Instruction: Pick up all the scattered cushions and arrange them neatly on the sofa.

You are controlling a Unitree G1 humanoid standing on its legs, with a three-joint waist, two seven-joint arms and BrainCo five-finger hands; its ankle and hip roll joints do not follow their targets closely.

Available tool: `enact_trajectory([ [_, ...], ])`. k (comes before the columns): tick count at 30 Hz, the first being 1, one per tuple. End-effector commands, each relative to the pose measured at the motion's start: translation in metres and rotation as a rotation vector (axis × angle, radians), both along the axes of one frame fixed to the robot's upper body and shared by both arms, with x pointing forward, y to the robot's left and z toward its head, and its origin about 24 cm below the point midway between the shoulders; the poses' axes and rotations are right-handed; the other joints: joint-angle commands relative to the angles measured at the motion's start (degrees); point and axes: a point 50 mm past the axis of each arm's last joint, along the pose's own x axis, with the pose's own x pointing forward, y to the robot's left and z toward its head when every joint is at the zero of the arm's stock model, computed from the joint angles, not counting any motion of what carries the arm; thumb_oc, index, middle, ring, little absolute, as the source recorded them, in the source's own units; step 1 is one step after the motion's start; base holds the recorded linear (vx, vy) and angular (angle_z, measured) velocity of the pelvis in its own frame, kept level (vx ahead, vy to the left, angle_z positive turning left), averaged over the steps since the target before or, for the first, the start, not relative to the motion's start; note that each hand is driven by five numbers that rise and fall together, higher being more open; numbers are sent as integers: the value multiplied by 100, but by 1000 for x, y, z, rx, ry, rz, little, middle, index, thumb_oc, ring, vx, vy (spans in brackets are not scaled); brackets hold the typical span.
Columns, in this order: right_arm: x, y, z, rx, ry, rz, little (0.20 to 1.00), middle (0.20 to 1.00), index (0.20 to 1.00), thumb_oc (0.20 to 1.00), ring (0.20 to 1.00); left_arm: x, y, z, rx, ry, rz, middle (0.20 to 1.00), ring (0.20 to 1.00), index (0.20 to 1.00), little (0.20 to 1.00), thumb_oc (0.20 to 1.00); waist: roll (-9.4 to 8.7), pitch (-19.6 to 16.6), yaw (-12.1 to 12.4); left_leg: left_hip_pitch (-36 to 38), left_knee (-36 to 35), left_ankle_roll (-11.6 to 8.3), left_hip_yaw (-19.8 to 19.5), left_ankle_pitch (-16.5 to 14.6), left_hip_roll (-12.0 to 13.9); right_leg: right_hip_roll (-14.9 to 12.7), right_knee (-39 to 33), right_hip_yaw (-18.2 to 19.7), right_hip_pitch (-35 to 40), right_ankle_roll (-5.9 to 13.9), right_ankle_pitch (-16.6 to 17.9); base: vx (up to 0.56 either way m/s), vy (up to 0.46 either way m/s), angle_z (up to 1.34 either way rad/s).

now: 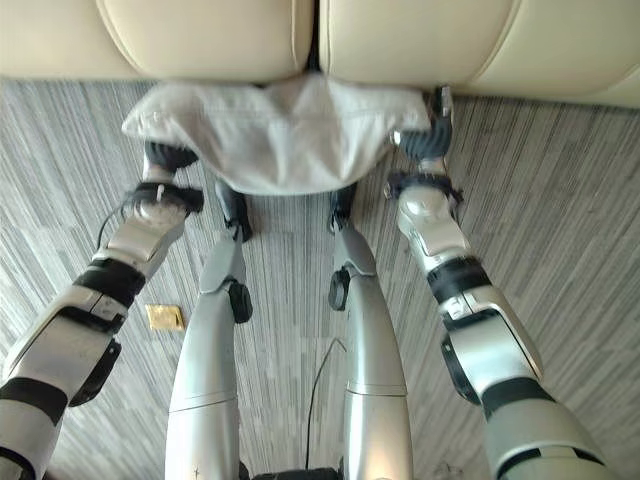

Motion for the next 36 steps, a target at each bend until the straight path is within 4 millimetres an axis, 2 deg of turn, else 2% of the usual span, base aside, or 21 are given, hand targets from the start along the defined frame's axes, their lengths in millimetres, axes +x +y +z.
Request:
enact_trajectory([
  [1,-17,55,7,-16,-171,288,1000,1000,1000,1000,1000,-17,-57,-4,-56,-125,-267,576,576,576,576,576,-1,-648,16,206,769,-72,-99,-1345,105,-197,-32,398,310,872,-754,17,5,5],
  [2,-18,57,10,9,-188,320,1000,1000,1000,1000,1000,-20,-65,-1,-87,-137,-312,200,200,200,200,200,5,-713,20,184,738,-69,-96,-1337,102,-195,-71,387,289,874,-746,0,0,0],
  [3,-21,62,11,27,-202,358,219,219,219,219,219,-23,-75,-1,-127,-139,-365,200,200,200,200,200,7,-768,16,181,701,-73,-95,-1329,105,-192,-108,380,296,873,-738,0,0,0],
  [4,-24,68,13,70,-231,411,200,200,200,200,200,-27,-91,-1,-172,-145,-437,200,200,200,200,200,13,-874,0,217,547,-88,-81,-1268,87,-191,-221,354,328,877,-697,-42,32,3],
  [5,-27,71,10,111,-244,455,200,200,200,200,200,-31,-103,-1,-218,-143,-498,200,200,200,200,200,11,-949,-19,249,360,-97,-35,-1041,62,-212,-391,321,365,849,-514,10,25,4],
  [6,-28,73,9,123,-245,472,200,200,200,200,200,-33,-107,-2,-239,-140,-522,200,200,200,200,200,31,-1022,-8,357,302,-140,-63,-1183,81,-188,-396,340,452,895,-659,-43,20,-2],
  [7,-29,74,7,146,-247,490,200,200,200,200,200,-34,-111,-3,-263,-136,-545,200,200,200,200,200,27,-1051,-29,354,185,-136,-29,-974,47,-211,-519,309,459,860,-468,-2,6,-4],
  [12,-35,71,-6,241,-241,549,200,200,200,200,200,-43,-120,-6,-348,-133,-627,200,200,200,200,200,31,-1221,-22,986,-356,-256,1,-791,-14,-229,-1027,284,1063,900,-309,-38,0,-4],
  [16,-41,68,-22,300,-222,581,200,200,200,200,200,-49,-115,-11,-368,-141,-646,200,200,200,200,200,44,-1278,-9,1464,-633,-321,43,-694,-54,-213,-1261,242,1493,918,-245,-8,-3,-2],
  [19,-49,68,-43,333,-180,611,200,200,200,200,200,-55,-111,-26,-363,-114,-644,200,200,200,200,200,51,-1322,-3,1965,-756,-344,41,-667,-67,-199,-1453,227,1980,902,-213,0,0,0],
  [20,-54,68,-52,357,-163,629,200,200,200,200,200,-58,-108,-32,-372,-106,-648,200,200,200,200,200,47,-1374,9,2187,-824,-366,31,-660,-67,-200,-1532,223,2211,909,-217,5,-21,-8],
  [21,-62,68,-75,381,-97,647,200,200,200,200,200,-64,-106,-48,-383,-62,-647,200,200,200,200,200,38,-1386,14,2636,-942,-375,47,-642,-78,-198,-1678,197,2665,904,-204,22,-21,-10],
  [22,-66,67,-86,393,-61,652,200,200,200,200,200,-66,-104,-56,-391,-45,-640,200,200,200,200,200,33,-1410,16,2846,-979,-373,47,-645,-76,-206,-1725,188,2876,904,-194,21,-7,-13],
  [23,-67,67,-87,394,-60,651,200,200,200,200,200,-67,-104,-56,-392,-44,-639,200,200,200,200,200,31,-1394,18,2881,-994,-373,50,-641,-75,-204,-1737,188,2909,904,-191,53,-18,-8],
  [24,-77,67,-109,407,10,665,200,200,200,200,200,-74,-101,-74,-410,6,-632,200,200,200,200,200,14,-1447,14,3378,-1130,-377,86,-641,-68,-215,-1898,159,3442,899,-187,65,-26,-6],
  [27,-92,61,-138,436,102,649,200,200,200,200,200,-84,-94,-99,-453,70,-605,200,200,200,200,200,-4,-1524,42,4226,-1487,-381,119,-576,-39,-207,-2172,137,4287,908,-175,99,-39,-1],
  [29,-97,59,-144,443,117,646,200,200,200,200,200,-87,-91,-106,-472,87,-591,200,200,200,200,200,-4,-1587,46,4494,-1617,-397,146,-546,13,-200,-2240,128,4536,914,-185,98,-28,-4],
  [32,-109,48,-163,423,185,610,200,200,200,200,200,-97,-78,-127,-486,143,-534,200,200,200,200,200,37,-1837,58,5458,-1999,-418,212,-504,153,-168,-2389,126,5413,916,-296,160,-56,-2],
  [36,-113,42,-168,326,225,584,200,200,200,200,200,-104,-68,-140,-515,175,-483,200,200,200,200,200,110,-2084,55,6098,-2162,-449,279,-520,260,-30,-2307,155,5951,843,-560,106,-105,2],
])
